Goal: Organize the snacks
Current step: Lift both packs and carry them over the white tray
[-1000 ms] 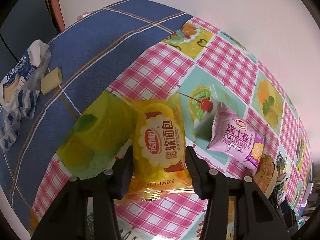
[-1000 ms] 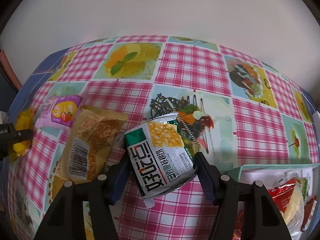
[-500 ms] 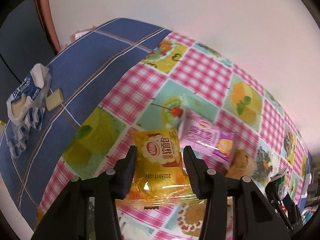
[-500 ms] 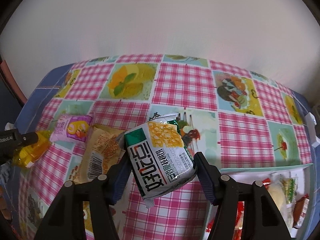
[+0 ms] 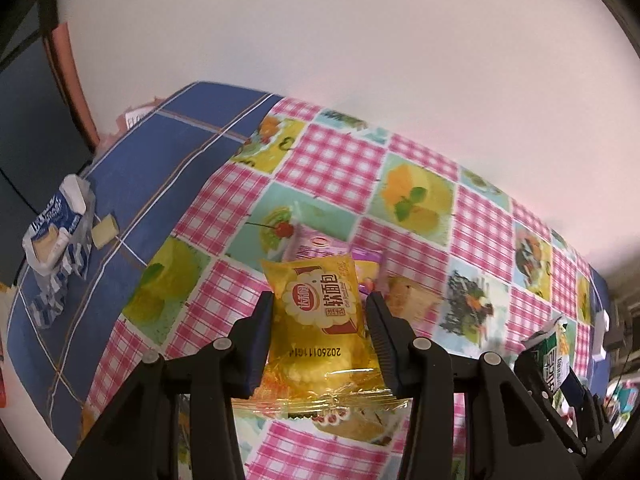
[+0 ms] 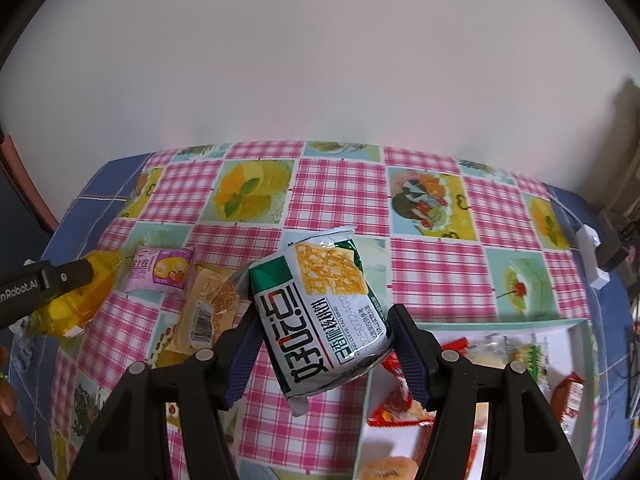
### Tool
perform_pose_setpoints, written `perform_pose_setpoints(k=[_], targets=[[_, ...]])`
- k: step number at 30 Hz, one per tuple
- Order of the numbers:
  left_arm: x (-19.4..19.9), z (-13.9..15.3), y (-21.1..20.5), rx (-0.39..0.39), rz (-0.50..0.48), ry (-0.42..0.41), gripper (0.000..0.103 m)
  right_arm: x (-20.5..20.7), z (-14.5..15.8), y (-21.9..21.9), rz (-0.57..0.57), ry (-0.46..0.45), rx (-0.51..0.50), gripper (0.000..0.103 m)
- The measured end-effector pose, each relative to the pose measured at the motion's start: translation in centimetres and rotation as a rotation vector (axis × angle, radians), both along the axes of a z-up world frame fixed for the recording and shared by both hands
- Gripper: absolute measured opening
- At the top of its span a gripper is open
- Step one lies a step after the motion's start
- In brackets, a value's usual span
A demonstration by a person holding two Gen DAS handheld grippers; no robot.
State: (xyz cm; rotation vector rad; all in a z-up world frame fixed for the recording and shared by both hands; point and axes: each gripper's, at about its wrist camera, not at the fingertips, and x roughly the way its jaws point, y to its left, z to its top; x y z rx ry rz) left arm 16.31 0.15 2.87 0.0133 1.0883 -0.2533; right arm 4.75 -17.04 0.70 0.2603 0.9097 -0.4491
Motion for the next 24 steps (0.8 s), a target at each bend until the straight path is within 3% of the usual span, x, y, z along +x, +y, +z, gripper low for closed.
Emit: perform_pose_setpoints(k=[12, 24], targets=[[-6.7, 1.2, -2.9, -0.019, -0.122, -0.019, 0.048, -5.5, 1.1, -0.2, -0.078, 0.012, 0.029, 0.066], [-13.9, 1.8, -7.7, -0.005, -0.313, -0.045, 0.048, -12.2, 0.8, -2.7, -0.203, 0.008, 0.107, 0.066]])
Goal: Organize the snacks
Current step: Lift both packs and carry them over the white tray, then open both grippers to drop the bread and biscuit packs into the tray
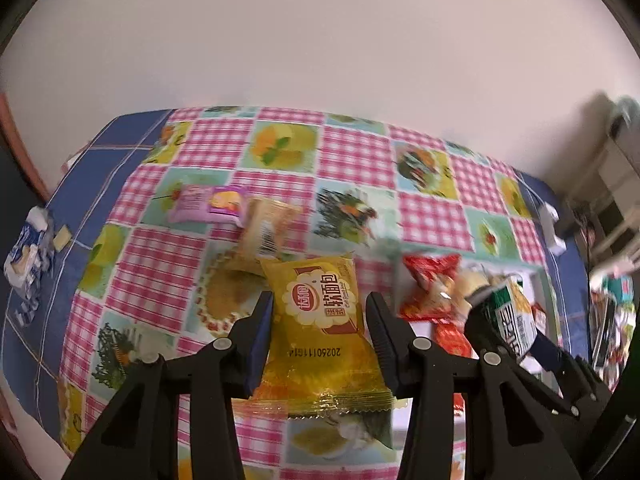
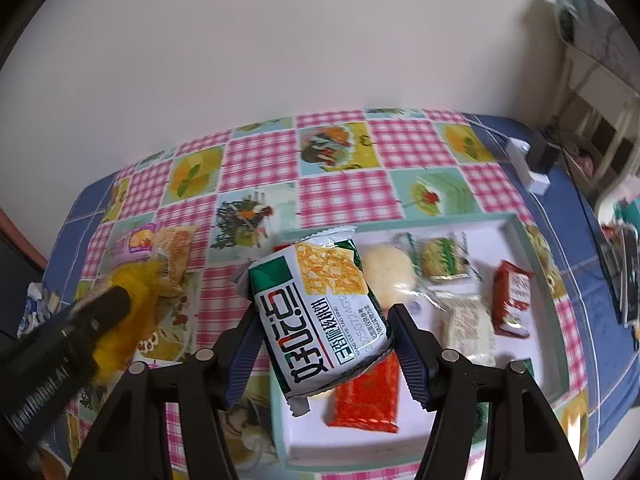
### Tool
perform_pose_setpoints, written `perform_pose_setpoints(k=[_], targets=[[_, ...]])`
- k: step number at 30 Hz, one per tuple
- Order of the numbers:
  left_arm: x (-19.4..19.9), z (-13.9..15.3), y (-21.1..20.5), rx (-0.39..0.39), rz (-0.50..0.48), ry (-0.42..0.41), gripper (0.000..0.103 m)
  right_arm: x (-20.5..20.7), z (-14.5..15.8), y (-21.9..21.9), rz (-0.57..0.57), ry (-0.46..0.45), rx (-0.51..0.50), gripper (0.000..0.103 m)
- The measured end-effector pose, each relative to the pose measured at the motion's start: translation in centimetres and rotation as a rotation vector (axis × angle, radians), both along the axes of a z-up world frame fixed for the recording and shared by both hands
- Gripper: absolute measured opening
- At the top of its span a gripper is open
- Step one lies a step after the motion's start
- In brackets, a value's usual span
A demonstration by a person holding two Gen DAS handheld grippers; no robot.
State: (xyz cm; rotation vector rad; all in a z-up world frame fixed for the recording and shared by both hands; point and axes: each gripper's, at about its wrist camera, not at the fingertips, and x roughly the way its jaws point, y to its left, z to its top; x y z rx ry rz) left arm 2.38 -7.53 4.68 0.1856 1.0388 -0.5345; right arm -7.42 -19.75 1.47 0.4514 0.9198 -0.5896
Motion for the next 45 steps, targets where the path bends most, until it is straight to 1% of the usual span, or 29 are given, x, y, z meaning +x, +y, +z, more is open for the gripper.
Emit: perform_pose_setpoints(k=[5, 8, 11, 14, 19, 22, 26, 31, 36, 40, 45], targets=[[-2.8, -0.3, -2.7, 0.006, -0.099, 0.015, 0.048, -2.5, -0.3, -2.1, -0.065, -0.007, 0.022, 0.066], [-4.2, -0.7, -4.1, 0.01, -0.154, 0.027, 0.048, -4.3, -0.5, -3.9, -0.127, -0.009, 0.034, 0.066], [-5.7, -0.9, -5.5, -0.003, -0.211, 0.044, 0.048, -6.1, -0.7, -6.0, -0.196, -0.012, 0.051, 0.066], [-6.8, -1.5, -6.7, 0.012, -0.244, 0.045, 0.048, -7.8, -0.8, -7.7, -0.262, -0.012, 0.059, 0.066], [-8.4, -2.5, -8.6, 0.029, -0.3, 0.059, 0.048, -9.8, -1.0, -9.6, -0.334, -0.017, 0.074, 0.066], [-9.2, -3.0, -9.4, 0.039, -0.326, 0.063, 0.048, -10.2, -1.1, -10.1, -0.348, -0.012, 0.078, 0.066], [-9.9, -3.8, -10.3, 0.06, -0.352, 0.061, 0.048, -10.1, -1.7, -10.2, -0.338, 0.0, 0.096, 0.066], [-9.8, -5.6, -11.3, 0.094, -0.36, 0.078, 0.048, -9.6, -3.4, -10.3, -0.325, 0.043, 0.131, 0.066], [-10.0, -7.0, -12.1, 0.118, -0.367, 0.092, 0.048, -9.1, -5.7, -10.5, -0.31, 0.094, 0.187, 0.066], [-10.0, -7.5, -12.5, 0.128, -0.373, 0.085, 0.048, -8.8, -6.8, -10.6, -0.306, 0.122, 0.208, 0.066], [-10.1, -7.6, -12.8, 0.136, -0.376, 0.081, 0.048, -8.8, -7.2, -10.5, -0.307, 0.136, 0.218, 0.067]])
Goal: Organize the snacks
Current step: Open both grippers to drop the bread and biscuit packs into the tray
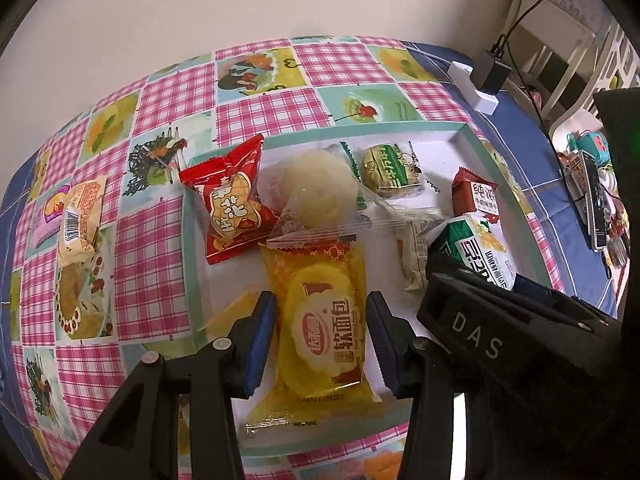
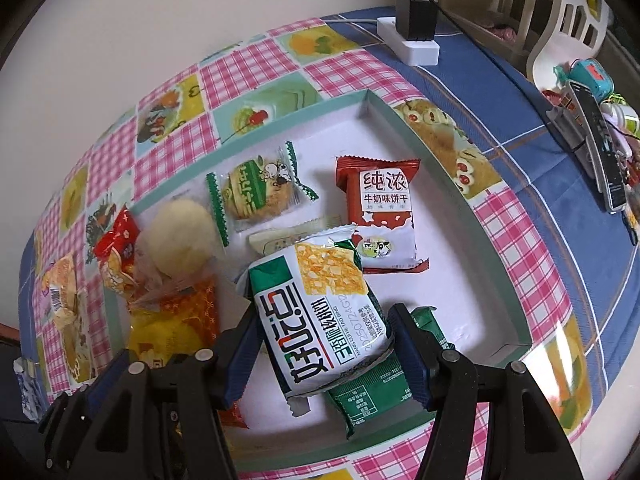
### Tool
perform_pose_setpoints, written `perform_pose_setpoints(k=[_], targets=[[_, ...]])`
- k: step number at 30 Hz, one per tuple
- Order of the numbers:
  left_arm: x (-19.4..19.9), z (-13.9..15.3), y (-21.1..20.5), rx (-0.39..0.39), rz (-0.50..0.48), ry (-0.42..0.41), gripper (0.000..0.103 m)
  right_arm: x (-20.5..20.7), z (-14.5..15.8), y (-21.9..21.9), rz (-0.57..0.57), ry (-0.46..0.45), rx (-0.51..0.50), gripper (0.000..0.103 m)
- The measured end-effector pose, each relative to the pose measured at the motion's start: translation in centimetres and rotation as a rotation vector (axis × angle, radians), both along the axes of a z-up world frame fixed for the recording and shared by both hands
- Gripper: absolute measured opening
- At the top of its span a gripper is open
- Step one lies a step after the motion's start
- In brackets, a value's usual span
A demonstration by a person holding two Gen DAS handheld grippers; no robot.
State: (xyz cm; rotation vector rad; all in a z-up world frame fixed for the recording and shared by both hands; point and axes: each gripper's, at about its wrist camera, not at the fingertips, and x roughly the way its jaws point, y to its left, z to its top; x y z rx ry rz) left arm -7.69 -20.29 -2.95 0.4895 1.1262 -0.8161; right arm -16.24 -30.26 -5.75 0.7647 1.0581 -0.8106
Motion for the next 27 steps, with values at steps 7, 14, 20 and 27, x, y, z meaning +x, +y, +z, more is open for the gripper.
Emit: perform_pose_setpoints(k=[7, 14, 20, 27], targets=[[0.0, 0.9, 0.2, -0.016, -0.001, -0.016, 0.055, 0.0, 0.6, -0.1, -0.004, -0.013, -0.018, 0.067], [0.0, 1.6, 0.4, -0.017, 0.0, -0.036, 0.056, -0.5, 1.2, -0.1, -0.015, -0.032, -0.015, 0.068], [0.5, 2.3, 0.9, -0.03, 0.021, -0.043, 0.056, -0.4, 2.3, 0.0, -0.018, -0.058, -0.046, 0.068], [1.8, 3.0, 2.0, -0.036, 0.079, -0.046, 0.056, -0.4, 2.8, 0.1, -0.017, -0.074, -0.067, 0.068]])
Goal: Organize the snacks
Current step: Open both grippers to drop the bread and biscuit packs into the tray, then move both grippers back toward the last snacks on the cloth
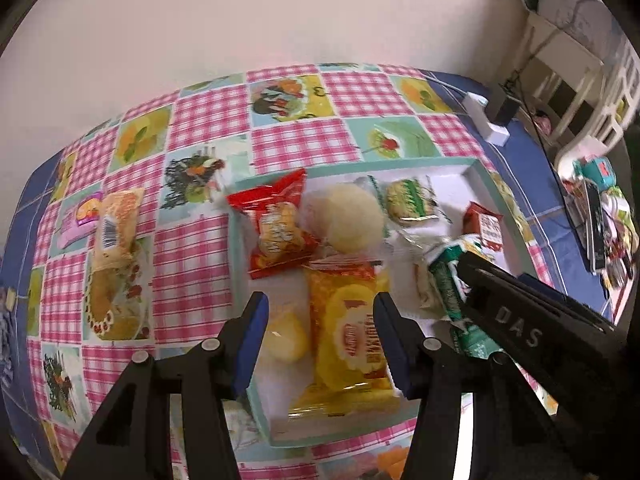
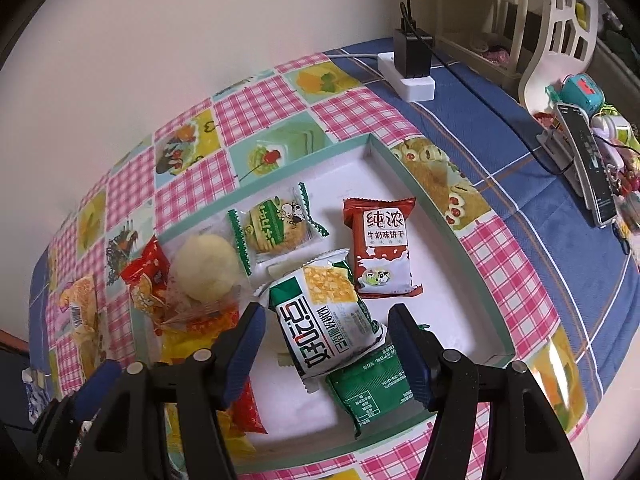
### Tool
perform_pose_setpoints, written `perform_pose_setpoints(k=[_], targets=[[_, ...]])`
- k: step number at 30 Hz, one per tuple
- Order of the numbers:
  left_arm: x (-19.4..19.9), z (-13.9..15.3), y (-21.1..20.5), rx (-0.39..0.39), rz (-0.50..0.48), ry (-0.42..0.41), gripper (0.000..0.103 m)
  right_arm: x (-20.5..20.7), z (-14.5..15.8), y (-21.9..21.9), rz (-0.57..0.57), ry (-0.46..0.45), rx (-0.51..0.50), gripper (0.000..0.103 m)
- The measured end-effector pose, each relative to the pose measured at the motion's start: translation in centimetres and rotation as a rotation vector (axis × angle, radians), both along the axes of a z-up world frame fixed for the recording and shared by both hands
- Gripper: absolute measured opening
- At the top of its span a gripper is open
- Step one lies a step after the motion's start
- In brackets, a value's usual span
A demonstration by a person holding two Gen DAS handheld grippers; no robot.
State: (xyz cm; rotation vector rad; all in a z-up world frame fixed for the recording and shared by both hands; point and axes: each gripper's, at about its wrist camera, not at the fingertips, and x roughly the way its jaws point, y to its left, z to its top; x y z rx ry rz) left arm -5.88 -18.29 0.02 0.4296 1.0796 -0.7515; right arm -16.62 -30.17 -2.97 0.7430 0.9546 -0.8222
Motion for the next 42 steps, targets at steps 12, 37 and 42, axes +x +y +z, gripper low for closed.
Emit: perform_pose_setpoints(k=[12, 37, 42], targets=[[5.4, 1.3, 5.5, -0.025, 0.294, -0.046, 0.085, 1.6, 0.1, 1.7, 0.071, 0.016, -0.019, 0.071], [14.1, -0.6, 15.8, 0.021, 0.604, 0.012, 0.094, 6.5, 1.8, 7.5, 0.271, -0.053, -0.108, 0.103], [15.8, -0.7, 16.9, 0.034, 0.619, 0.008, 0.094, 8.5, 2.0, 8.6, 0.311, -0.043, -0.128, 0.103]])
